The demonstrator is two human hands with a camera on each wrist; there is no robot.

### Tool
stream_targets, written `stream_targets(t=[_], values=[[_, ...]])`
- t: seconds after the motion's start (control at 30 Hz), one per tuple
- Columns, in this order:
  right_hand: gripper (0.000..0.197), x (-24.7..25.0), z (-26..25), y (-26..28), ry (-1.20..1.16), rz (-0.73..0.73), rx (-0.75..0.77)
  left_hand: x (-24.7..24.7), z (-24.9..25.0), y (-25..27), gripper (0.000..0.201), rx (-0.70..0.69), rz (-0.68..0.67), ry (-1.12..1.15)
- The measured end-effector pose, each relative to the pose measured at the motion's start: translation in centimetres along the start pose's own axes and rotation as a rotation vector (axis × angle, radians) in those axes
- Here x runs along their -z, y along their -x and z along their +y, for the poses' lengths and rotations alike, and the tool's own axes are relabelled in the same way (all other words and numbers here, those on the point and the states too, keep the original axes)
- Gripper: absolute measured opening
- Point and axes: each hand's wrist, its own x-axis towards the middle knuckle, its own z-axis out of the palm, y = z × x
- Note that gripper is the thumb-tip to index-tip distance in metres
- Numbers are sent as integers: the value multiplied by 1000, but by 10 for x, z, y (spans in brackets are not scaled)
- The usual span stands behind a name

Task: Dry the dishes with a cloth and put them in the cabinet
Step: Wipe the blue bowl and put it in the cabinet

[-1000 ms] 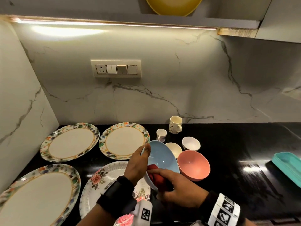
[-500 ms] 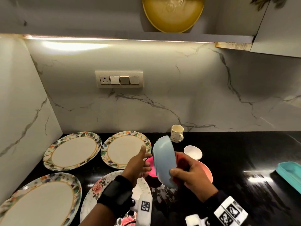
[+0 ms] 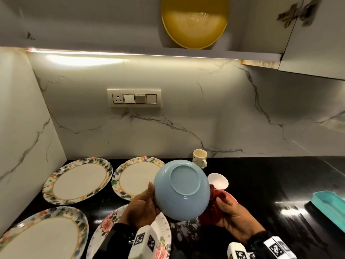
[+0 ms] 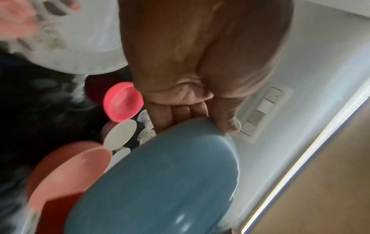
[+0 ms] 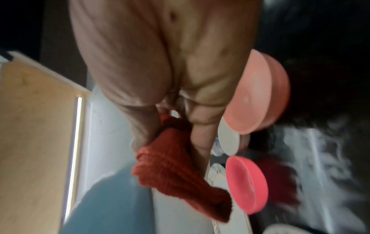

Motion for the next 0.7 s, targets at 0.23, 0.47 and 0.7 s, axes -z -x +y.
stream_targets(t=[0.23, 0.47, 0.7], values=[[44, -26, -55, -21, 588, 81, -49, -26, -2, 22, 27, -124, -9, -607], [49, -70, -21, -39, 1414, 74, 207, -42, -20, 25, 25, -236, 43, -687], [48, -85, 16, -22, 1661, -38, 639, -39, -23, 18, 32, -212, 169, -466]])
